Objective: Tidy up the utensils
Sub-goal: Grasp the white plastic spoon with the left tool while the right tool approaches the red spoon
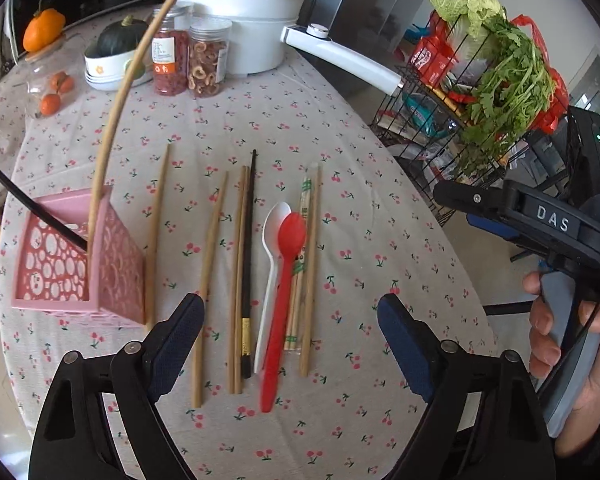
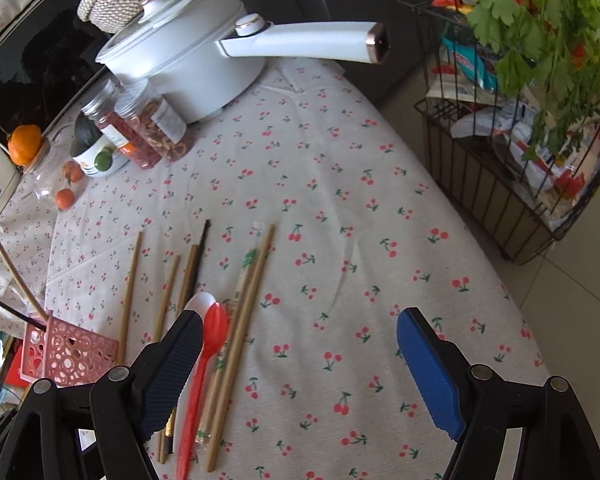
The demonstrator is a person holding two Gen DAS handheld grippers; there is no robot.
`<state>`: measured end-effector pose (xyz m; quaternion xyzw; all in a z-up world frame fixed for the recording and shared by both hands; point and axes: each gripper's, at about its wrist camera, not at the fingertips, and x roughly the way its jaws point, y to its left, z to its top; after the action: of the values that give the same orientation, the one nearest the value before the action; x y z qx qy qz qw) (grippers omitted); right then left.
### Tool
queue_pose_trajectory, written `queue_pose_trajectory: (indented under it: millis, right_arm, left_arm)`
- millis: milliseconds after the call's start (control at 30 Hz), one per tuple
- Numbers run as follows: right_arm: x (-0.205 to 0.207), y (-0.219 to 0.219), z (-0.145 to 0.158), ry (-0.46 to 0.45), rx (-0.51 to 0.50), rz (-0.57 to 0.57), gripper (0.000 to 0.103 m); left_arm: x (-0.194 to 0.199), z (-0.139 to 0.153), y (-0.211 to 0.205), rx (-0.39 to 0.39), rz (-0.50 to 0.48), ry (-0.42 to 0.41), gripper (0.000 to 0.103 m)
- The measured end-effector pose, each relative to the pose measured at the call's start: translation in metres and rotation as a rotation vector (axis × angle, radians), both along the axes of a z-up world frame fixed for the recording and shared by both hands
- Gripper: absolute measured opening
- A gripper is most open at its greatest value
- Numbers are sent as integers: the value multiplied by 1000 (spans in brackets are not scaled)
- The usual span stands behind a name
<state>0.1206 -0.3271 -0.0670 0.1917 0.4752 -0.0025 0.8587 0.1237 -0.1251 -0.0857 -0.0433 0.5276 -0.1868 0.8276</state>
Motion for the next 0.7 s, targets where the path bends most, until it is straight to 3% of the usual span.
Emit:
queue_pose_trajectory:
  millis: [100, 200, 433, 500, 567, 700]
  right_arm:
    - [2, -5, -7, 25, 0, 10, 84]
    - [5, -7, -12, 43, -7, 18, 84]
    - [5, -10, -19, 66, 21, 36, 84]
    - [6, -13, -20, 71, 30, 27, 84]
    - [6, -17, -21, 77, 45, 13, 84]
    - [7, -20, -23, 85, 76, -4, 84]
  left_arm:
    - [26, -18, -16, 24, 27, 28, 54]
    - [54, -37, -23, 81, 66, 45, 41]
    - [90, -69, -31, 163, 82, 67, 26]
    - [94, -74, -31, 163, 75, 76, 14]
    - [95, -75, -31, 171, 66, 70, 5]
    - [83, -61, -29, 178, 48, 21, 1]
